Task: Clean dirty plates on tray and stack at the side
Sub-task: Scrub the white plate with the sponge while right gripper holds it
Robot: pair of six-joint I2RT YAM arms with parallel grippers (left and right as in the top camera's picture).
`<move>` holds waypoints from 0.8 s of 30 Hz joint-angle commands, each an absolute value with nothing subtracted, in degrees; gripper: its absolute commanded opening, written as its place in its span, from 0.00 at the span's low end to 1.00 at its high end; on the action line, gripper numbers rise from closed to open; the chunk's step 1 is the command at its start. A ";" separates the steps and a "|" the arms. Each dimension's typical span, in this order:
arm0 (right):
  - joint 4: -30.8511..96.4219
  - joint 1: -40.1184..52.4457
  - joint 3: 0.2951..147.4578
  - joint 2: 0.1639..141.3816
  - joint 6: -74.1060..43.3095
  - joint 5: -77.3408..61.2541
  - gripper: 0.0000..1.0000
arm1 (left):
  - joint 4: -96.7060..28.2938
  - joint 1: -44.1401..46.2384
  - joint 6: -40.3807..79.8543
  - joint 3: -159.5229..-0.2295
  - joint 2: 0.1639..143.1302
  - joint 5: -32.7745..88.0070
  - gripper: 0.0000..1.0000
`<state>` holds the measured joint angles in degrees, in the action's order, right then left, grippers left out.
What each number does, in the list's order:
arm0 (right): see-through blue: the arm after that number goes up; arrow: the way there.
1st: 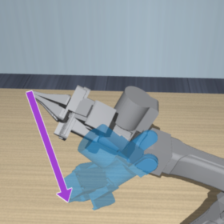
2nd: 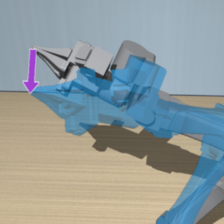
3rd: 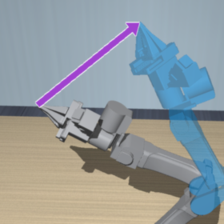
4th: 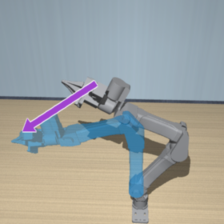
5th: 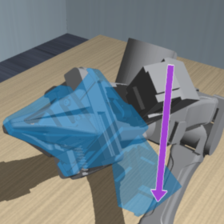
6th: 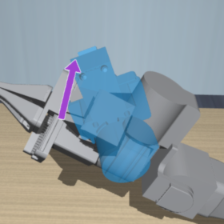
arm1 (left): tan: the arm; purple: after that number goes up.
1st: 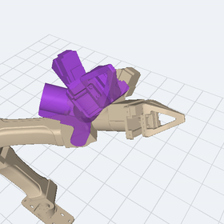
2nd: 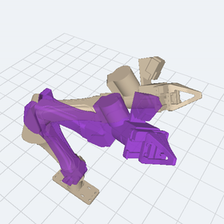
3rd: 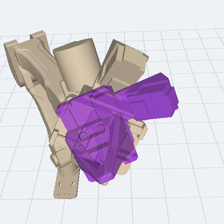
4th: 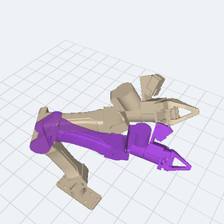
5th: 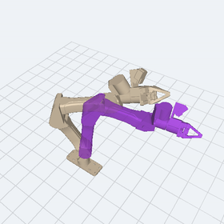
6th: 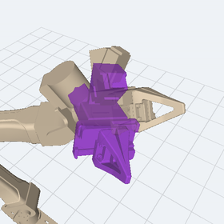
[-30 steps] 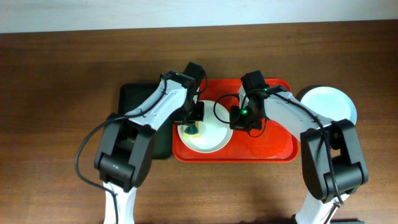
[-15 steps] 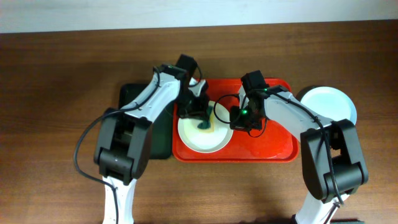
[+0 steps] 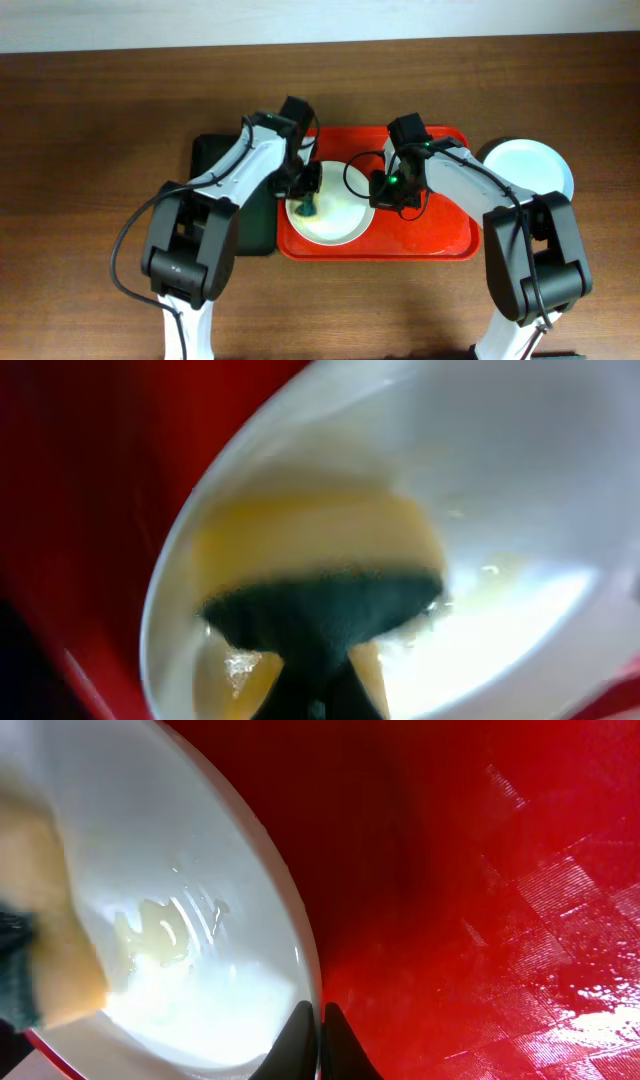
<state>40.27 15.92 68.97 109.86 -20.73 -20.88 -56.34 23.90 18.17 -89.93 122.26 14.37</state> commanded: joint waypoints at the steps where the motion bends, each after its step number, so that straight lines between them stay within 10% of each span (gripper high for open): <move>1: 40.21 16.60 68.40 109.12 -20.45 -20.36 0.04 | -54.00 23.92 21.41 -86.37 124.64 11.22 0.00; 10: 40.21 16.60 68.40 109.12 -20.45 -20.36 0.04 | -50.26 23.62 14.20 -87.57 125.99 34.83 0.00; 24: 39.99 16.60 68.40 109.12 -20.45 -20.34 0.04 | -64.60 20.25 12.58 -103.57 122.87 16.73 0.00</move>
